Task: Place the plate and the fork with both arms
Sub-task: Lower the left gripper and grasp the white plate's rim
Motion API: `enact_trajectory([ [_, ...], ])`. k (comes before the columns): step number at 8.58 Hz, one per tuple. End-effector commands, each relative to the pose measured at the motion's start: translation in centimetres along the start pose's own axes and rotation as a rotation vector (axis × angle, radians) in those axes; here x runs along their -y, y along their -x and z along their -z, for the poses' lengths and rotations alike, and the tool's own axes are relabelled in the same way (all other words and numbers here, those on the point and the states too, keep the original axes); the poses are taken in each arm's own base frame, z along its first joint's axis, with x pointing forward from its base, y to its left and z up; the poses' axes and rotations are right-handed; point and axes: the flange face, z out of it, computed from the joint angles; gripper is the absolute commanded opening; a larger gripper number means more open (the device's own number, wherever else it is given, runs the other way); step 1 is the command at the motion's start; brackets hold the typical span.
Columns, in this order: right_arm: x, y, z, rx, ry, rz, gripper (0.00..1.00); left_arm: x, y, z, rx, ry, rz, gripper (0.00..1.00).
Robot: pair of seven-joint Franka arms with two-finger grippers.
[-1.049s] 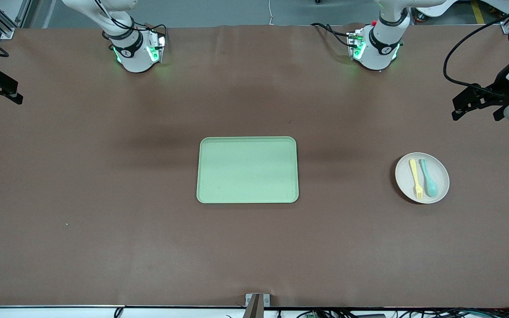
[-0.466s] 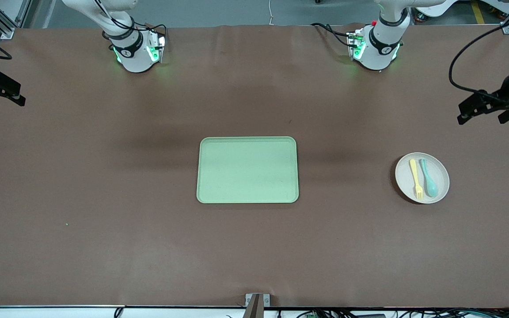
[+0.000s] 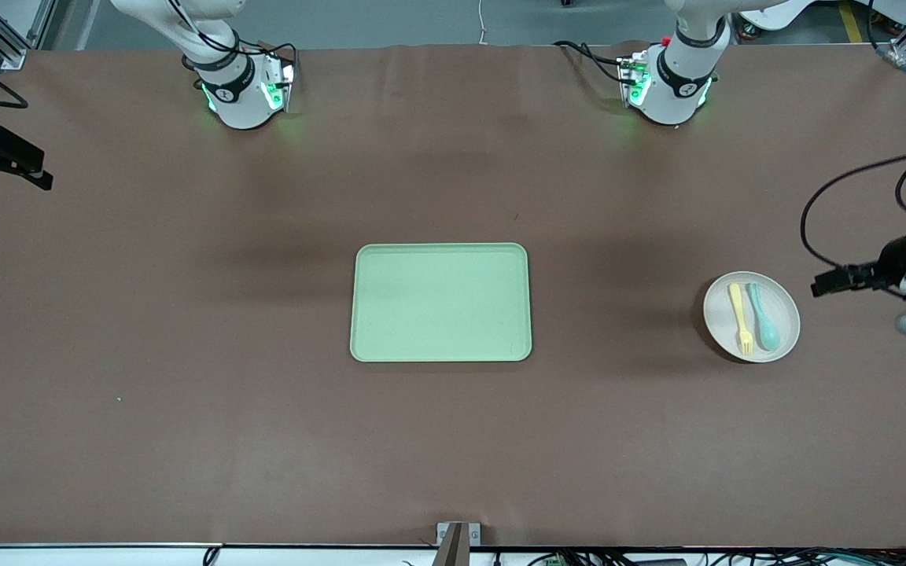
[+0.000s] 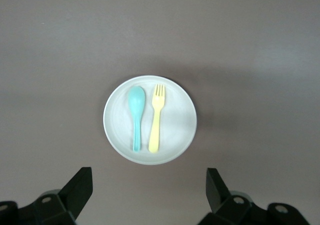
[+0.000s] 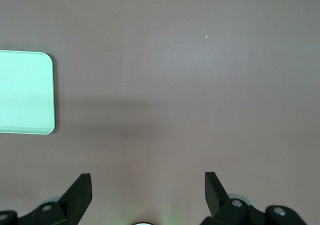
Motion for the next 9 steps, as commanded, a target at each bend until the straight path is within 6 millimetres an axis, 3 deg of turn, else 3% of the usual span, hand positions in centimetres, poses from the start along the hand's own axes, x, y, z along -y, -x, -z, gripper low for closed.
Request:
enact_trajectory([
  [1, 0.2, 0.0, -0.2, -0.003, -0.016, -0.013, 0.99, 3.2, -2.9, -7.2, 0.029, 0.041, -0.057, 1.00],
  [3, 0.6, 0.0, -0.3, 0.003, -0.015, -0.006, 0.99, 8.2, -3.5, -15.2, 0.065, 0.100, -0.062, 0.99],
  [5, 0.7, -0.1, -0.4, 0.005, -0.015, -0.004, 0.99, 10.2, -2.4, -20.2, 0.073, 0.145, -0.087, 0.85],
  [7, 0.6, -0.3, -0.8, 0.016, -0.016, -0.006, 0.99, 12.5, -0.8, -22.1, 0.083, 0.161, -0.128, 0.77],
  [9, 0.7, -0.3, -1.0, 0.019, -0.016, -0.004, 0.99, 14.4, 0.4, -23.1, 0.092, 0.181, -0.147, 0.57],
])
